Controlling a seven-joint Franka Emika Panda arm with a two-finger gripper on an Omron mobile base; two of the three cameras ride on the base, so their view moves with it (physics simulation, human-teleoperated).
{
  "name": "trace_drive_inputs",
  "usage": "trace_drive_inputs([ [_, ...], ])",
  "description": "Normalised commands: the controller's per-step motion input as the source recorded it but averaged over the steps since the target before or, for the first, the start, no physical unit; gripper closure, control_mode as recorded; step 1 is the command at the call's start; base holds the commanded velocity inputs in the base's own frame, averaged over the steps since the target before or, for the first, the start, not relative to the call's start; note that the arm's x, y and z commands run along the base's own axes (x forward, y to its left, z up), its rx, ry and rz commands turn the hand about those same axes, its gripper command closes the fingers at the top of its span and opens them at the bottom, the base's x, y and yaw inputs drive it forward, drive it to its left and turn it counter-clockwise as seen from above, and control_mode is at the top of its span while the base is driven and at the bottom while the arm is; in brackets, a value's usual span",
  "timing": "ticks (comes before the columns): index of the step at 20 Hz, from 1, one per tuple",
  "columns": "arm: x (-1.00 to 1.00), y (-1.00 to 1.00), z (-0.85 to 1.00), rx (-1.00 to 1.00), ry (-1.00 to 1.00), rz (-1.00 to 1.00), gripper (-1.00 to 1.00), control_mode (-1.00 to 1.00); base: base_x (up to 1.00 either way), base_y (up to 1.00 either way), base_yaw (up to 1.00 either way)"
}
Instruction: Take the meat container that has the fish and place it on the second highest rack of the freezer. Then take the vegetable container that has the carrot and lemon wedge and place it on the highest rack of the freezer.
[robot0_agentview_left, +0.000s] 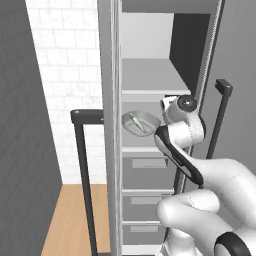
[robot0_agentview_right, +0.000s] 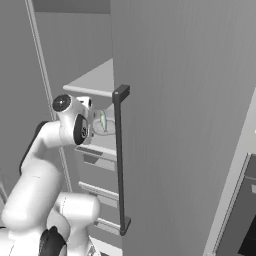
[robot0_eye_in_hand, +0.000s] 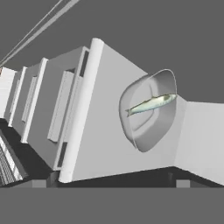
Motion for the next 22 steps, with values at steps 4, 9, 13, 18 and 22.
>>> trace_drive_inputs([
  [4, -0.99, 0.00, 0.03, 0.02, 0.00, -0.01, -1.00, -1.00, 0.00, 0.00, 0.00],
  [9, -0.58, 0.00, 0.79, 0.08, 0.02, -0.02, -1.00, -1.00, 0.00, 0.00, 0.00],
  [13, -0.48, 0.05, 0.91, 0.03, 0.01, 0.00, -1.00, -1.00, 0.00, 0.00, 0.00],
  [18, -0.76, 0.00, 0.70, 0.00, 0.00, 0.00, -1.00, -1.00, 0.00, 0.00, 0.00],
  [22, -0.71, 0.00, 0.40, 0.00, 0.00, 0.00, -1.00, -1.00, 0.00, 0.00, 0.00],
])
